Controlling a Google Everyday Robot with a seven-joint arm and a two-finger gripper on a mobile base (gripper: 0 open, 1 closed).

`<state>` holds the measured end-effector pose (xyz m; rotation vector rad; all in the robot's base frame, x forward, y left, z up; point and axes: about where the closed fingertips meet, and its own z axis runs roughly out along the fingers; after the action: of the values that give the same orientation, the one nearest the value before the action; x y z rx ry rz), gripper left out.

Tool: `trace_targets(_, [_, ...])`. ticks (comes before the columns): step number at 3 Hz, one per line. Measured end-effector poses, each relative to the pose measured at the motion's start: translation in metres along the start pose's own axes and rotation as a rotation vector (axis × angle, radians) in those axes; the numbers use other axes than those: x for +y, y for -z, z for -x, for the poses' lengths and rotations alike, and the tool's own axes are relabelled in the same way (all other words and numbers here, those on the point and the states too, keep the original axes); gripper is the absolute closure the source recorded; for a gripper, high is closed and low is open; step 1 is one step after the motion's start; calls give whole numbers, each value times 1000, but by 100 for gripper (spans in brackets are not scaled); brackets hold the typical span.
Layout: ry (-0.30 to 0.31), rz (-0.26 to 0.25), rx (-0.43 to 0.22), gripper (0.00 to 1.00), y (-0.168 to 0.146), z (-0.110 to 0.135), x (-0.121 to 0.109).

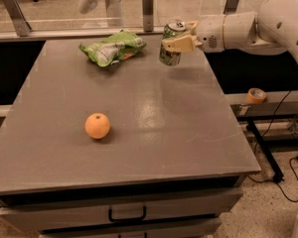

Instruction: Move green can near green rice chip bag

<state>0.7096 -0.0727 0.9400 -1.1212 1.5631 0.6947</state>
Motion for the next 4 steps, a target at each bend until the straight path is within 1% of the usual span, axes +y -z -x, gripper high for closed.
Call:
trace_targets(1, [-17, -13, -14, 100, -25, 7, 5])
trace_targets(2, [-37, -39, -34, 81, -53, 17, 2])
trace_targets(3, [-49, -53, -12, 59, -78, 12, -5])
trace_targets(4, [-64, -54, 18, 35, -97, 0, -10])
